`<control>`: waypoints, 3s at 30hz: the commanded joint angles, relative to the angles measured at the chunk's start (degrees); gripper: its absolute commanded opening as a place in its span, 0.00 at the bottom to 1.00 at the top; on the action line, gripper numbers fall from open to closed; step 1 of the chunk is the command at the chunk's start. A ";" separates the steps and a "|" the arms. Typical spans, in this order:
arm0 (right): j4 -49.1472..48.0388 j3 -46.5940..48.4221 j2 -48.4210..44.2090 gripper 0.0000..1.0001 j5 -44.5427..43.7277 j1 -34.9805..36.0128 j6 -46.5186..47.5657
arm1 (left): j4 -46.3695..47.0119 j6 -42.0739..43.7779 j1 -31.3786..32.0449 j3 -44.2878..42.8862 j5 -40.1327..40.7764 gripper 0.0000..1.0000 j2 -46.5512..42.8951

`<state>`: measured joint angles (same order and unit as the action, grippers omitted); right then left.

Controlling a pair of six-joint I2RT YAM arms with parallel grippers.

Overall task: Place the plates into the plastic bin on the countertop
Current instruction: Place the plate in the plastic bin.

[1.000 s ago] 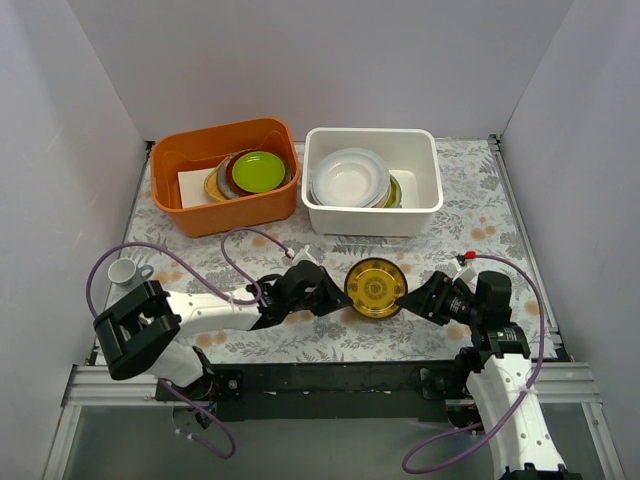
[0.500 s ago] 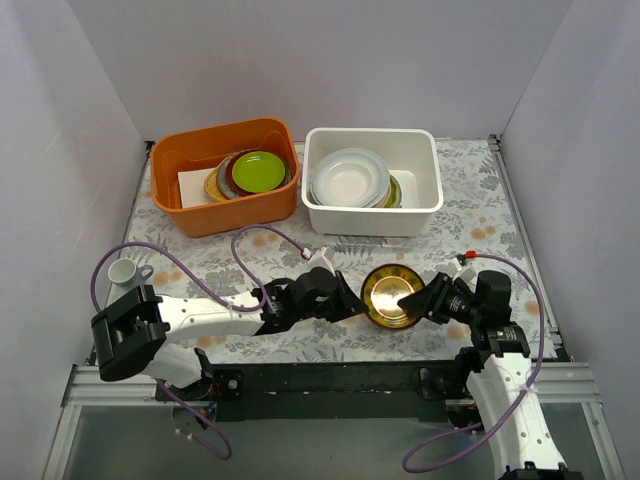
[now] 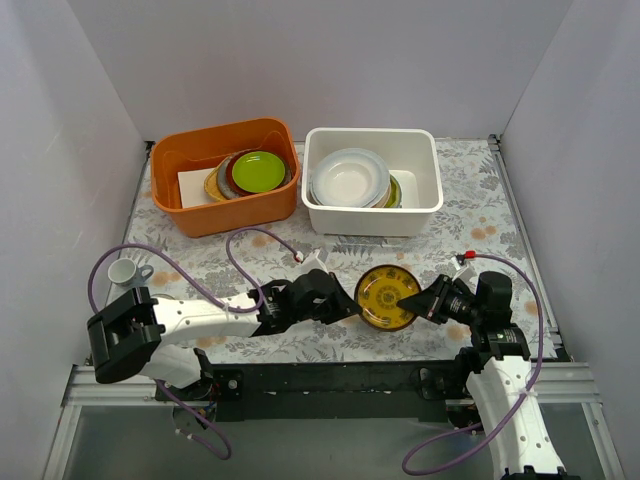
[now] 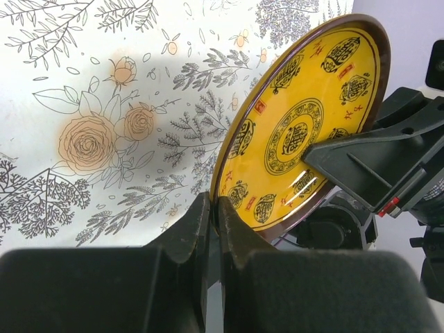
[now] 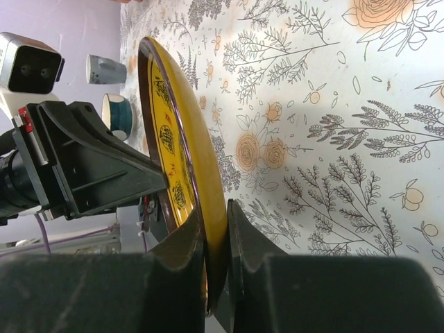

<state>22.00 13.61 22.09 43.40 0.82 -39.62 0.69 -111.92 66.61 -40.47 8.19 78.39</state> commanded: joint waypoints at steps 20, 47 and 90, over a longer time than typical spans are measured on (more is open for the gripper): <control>-1.61 1.25 0.50 0.01 -3.23 -0.29 0.51 | -9.91 7.41 1.16 -2.33 5.87 0.74 -11.06; -15.84 36.22 32.92 0.01 -1.12 -0.20 -1.69 | -31.01 5.48 1.77 -3.12 9.04 0.98 -4.92; -14.09 77.45 87.51 0.01 -12.28 13.86 2.96 | -43.67 2.58 7.66 -7.70 10.97 0.98 -4.12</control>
<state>8.69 88.14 108.99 31.83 13.96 -38.30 -41.19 -109.45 73.71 -46.28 17.21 74.26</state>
